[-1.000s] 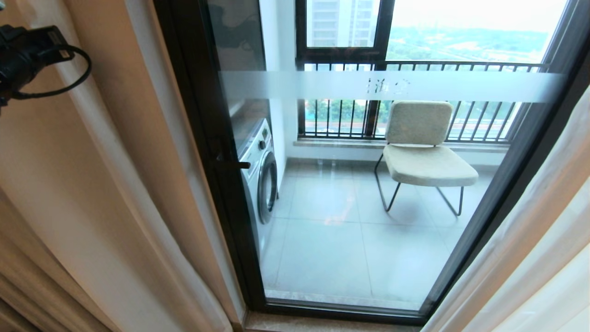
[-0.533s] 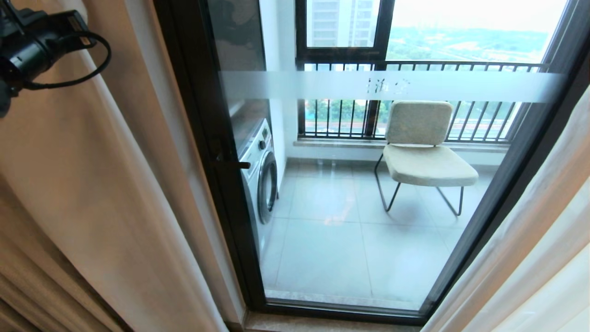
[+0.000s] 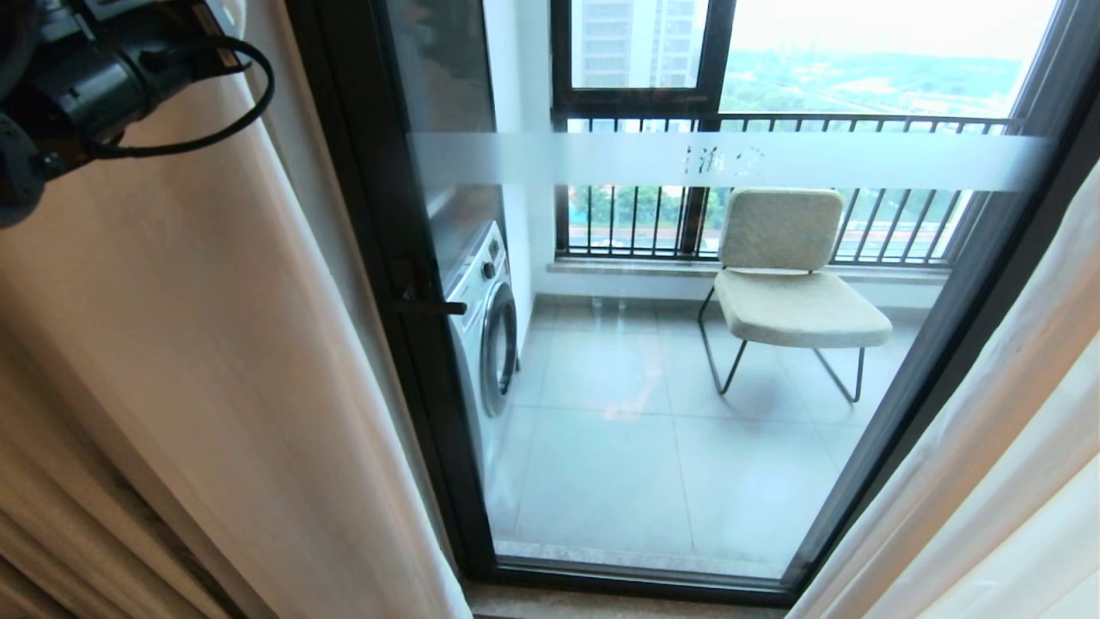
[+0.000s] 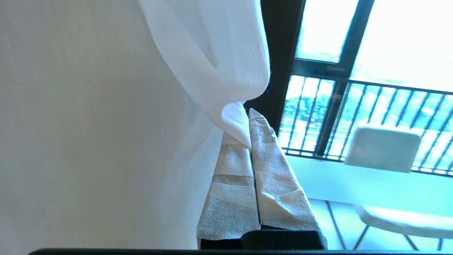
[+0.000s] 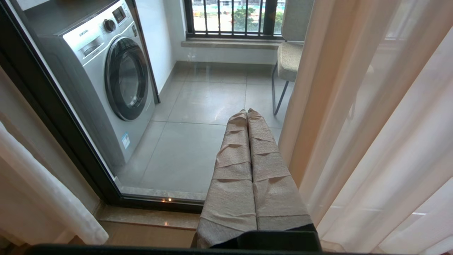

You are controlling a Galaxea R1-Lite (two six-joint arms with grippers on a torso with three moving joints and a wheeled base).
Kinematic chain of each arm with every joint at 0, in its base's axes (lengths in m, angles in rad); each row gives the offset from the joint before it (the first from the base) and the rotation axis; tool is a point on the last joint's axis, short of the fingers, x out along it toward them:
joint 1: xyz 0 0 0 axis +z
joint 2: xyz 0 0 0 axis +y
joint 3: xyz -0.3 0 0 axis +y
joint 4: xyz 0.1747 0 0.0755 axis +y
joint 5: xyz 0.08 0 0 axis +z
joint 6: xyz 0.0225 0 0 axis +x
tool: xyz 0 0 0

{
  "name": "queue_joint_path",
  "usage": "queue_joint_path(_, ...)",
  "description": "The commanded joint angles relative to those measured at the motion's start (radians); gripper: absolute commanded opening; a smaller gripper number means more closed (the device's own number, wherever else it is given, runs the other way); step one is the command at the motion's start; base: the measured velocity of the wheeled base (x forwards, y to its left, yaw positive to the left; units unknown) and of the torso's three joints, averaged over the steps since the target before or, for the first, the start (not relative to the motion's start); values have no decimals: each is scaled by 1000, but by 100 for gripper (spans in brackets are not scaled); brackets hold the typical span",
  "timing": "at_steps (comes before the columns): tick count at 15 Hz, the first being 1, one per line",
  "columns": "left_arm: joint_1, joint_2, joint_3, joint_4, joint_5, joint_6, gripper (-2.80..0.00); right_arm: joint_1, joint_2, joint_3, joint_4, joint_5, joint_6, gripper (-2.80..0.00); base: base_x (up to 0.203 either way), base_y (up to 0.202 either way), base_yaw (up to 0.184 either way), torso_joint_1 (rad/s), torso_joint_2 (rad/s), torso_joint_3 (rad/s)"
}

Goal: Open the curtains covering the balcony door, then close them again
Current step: Close the inner curtains on both sides

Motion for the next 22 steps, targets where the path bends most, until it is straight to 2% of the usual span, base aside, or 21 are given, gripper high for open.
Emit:
queue_joint_path(1, -52, -26, 10, -2, 2, 1, -280, 0, 0, 0, 0, 0, 0, -280, 0, 0, 0, 0, 0, 0)
queue_joint_path(8, -143, -47, 73, -2, 1, 2, -280, 0, 0, 0, 0, 0, 0, -280, 0, 0, 0, 0, 0, 0)
queue_joint_path(12, -148, -46, 80, -2, -4, 2, -280, 0, 0, 0, 0, 0, 0, -280, 0, 0, 0, 0, 0, 0)
queue_joint_path(17, -147, -44, 86, -4, -52, 2, -280, 0, 0, 0, 0, 0, 0, -280, 0, 0, 0, 0, 0, 0)
queue_joint_path(22, -145, -41, 89, -7, -53, 2, -280, 0, 0, 0, 0, 0, 0, -280, 0, 0, 0, 0, 0, 0)
